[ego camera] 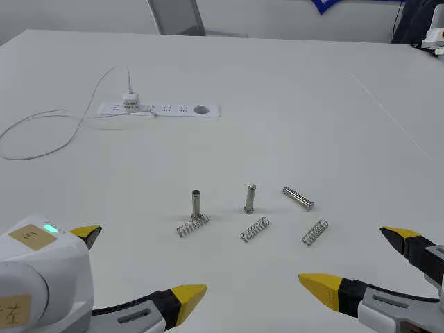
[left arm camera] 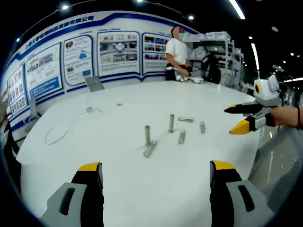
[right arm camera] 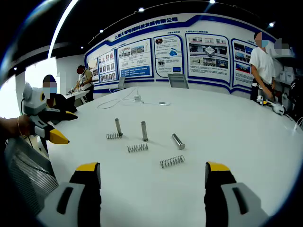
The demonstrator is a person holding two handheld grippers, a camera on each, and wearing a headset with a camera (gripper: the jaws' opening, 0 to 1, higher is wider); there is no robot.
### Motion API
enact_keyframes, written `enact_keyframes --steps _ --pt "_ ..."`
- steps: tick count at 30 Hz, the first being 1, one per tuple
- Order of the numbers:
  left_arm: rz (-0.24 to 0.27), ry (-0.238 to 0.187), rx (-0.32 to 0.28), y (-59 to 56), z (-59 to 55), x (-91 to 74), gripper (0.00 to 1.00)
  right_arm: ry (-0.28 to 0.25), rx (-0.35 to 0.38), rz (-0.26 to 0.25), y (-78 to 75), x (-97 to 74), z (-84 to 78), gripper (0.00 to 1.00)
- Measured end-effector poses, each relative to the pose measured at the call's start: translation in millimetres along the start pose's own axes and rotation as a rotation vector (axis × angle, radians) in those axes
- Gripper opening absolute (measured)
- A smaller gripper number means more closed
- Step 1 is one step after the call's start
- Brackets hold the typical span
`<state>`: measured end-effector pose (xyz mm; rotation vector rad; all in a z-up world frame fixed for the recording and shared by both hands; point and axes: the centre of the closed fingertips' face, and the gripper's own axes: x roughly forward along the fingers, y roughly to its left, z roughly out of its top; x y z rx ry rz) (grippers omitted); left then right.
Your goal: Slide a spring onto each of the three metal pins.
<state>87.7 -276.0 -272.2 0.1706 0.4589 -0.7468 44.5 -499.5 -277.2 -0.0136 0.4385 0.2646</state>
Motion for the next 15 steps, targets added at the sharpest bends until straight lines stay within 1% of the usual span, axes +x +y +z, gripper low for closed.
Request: enact_keyframes --steps 4,8,12,13,15 --pt "0.002 -0.001 -0.005 0.1 0.5 0.7 0.95 0.003 0.008 -0.004 -2.7 -0.2 -1.7 0.91" --pt "-0.004 -0.008 -0.005 -1.8 2.1 1.8 0.95 -0.003 0.005 -0.019 -6.9 -1.4 -0.3 0.91" --pt "-0.004 -0.005 -0.009 -1.8 1.3 2.3 0.95 -0.007 0.012 -0.022 -8.7 -1.8 -1.0 0.90" --pt "-0.007 0.002 -0.016 -2.4 0.4 2.5 0.95 0.004 0.016 -0.018 -8.5 -1.5 -3.0 0.90" --pt "-0.009 -0.005 -0.014 -3.0 1.7 2.7 0.95 0.004 0.012 -0.018 -8.3 -1.5 -2.8 0.90"
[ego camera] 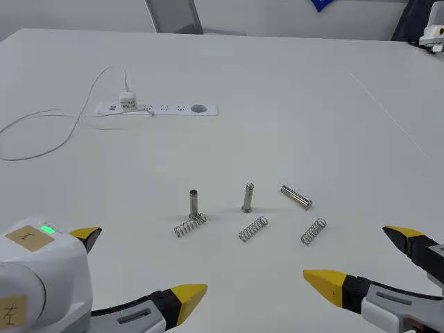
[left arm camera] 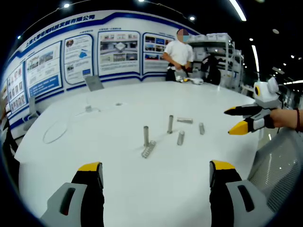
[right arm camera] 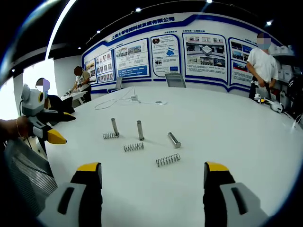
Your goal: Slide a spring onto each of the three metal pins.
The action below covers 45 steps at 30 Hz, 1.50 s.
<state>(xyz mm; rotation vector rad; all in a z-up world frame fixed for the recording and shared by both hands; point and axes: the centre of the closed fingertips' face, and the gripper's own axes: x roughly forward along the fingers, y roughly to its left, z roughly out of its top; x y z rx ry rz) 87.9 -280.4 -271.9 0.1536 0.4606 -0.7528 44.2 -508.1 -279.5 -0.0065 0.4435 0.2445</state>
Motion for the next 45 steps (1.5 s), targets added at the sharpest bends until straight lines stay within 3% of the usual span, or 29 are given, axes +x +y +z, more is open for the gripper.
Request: enact_keyframes --steps 19,24,30,34,45 --pt "0.000 -0.003 0.000 -0.6 0.9 -1.2 0.96 0.027 -0.008 0.031 7.3 1.4 -4.8 0.83" --pt "-0.012 -0.001 0.004 -4.0 1.4 -1.1 0.96 0.063 -0.024 0.049 13.7 0.5 -9.0 0.79" --pt "-0.019 -0.010 0.003 -6.7 3.9 -1.8 0.96 0.060 -0.027 0.049 8.1 3.0 7.1 0.66" --pt "-0.019 -0.015 0.020 -8.2 5.9 -2.2 0.96 0.060 0.000 0.050 -0.9 8.1 14.6 0.63" --pt "-0.022 -0.014 0.009 -8.2 5.6 -2.3 0.95 0.082 -0.046 0.070 -12.8 26.7 35.4 0.55"
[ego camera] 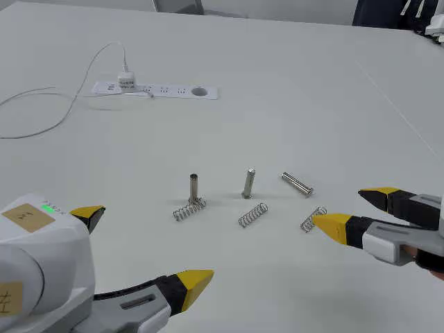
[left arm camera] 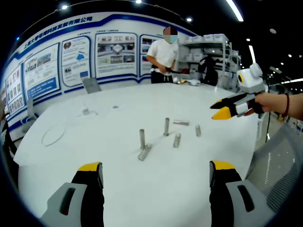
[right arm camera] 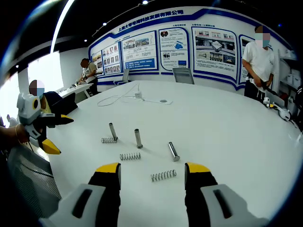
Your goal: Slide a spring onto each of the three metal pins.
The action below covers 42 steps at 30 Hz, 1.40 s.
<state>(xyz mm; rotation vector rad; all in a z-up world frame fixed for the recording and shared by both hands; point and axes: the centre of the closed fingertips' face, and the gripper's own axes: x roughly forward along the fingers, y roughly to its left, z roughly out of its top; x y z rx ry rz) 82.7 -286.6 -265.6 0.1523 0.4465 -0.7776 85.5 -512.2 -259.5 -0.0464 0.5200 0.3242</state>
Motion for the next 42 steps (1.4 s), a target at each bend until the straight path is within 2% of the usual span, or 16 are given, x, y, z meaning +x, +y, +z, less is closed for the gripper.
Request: enact_keyframes --steps 7,15,20,28,36,42 --pt "-0.001 0.000 -0.008 0.8 -0.6 0.2 0.95 0.021 -0.027 0.011 -9.5 12.4 10.9 0.49" --pt "-0.004 0.006 -0.017 1.4 -2.3 0.7 0.94 0.055 -0.058 0.027 -19.6 36.2 17.9 0.42" --pt "-0.007 0.011 -0.017 0.7 -3.5 1.4 0.94 0.106 -0.061 0.036 -27.0 53.5 10.6 0.38" --pt "-0.011 0.013 -0.022 0.3 -4.4 2.2 0.93 0.152 -0.065 0.051 -37.2 77.2 4.0 0.33" --pt "-0.010 0.019 -0.031 1.5 -6.4 3.1 0.93 0.182 -0.072 0.062 -43.3 100.7 0.2 0.30" --pt "-0.010 0.025 -0.032 1.9 -8.1 3.5 0.93 0.231 -0.087 0.083 -43.2 114.7 -9.8 0.28"
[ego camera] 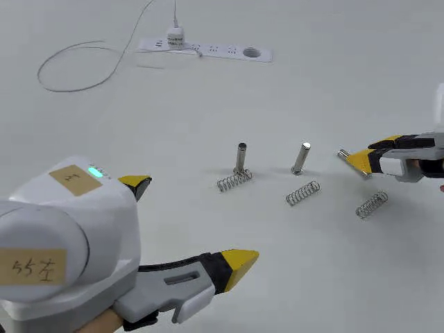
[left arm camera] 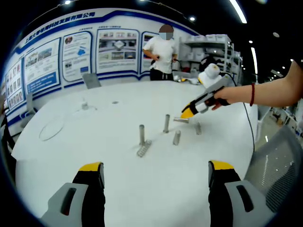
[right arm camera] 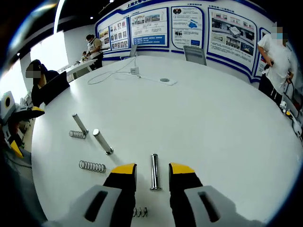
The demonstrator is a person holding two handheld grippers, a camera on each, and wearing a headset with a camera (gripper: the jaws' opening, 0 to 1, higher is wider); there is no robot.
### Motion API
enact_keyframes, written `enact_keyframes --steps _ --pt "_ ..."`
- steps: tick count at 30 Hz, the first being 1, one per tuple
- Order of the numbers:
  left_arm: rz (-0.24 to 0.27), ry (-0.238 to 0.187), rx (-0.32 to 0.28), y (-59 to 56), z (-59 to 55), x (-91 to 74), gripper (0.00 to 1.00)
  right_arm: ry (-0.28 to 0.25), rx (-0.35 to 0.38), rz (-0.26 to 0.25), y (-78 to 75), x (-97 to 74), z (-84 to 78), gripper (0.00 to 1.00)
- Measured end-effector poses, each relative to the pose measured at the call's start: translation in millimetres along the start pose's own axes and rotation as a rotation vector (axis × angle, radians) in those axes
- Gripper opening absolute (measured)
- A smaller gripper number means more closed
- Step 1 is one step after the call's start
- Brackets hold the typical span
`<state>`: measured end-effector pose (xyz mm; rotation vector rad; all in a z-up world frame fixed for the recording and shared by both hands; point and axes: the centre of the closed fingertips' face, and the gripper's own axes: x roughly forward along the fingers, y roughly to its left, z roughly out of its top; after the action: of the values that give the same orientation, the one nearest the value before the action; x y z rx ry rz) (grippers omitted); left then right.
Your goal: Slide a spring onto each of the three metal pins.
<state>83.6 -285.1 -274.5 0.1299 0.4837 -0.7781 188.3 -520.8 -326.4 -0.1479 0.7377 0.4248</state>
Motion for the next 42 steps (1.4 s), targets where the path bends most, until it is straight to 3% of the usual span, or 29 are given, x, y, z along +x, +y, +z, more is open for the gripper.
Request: enact_keyframes --steps 4,19,34,42 --pt "-0.001 0.006 -0.003 -0.3 -1.7 0.5 0.93 0.026 -0.011 0.013 0.9 9.2 -3.0 0.27" --pt "-0.006 0.012 0.000 -1.0 -3.3 1.1 0.92 0.034 0.023 0.023 -5.1 29.2 0.4 0.19" --pt "-0.015 0.000 -0.010 -2.4 -1.1 0.8 0.91 0.047 -0.007 0.016 -2.0 32.5 -1.0 0.11" --pt "-0.019 0.006 -0.009 -3.3 -1.9 1.2 0.90 0.051 0.017 0.012 0.1 30.7 -1.2 0.09"
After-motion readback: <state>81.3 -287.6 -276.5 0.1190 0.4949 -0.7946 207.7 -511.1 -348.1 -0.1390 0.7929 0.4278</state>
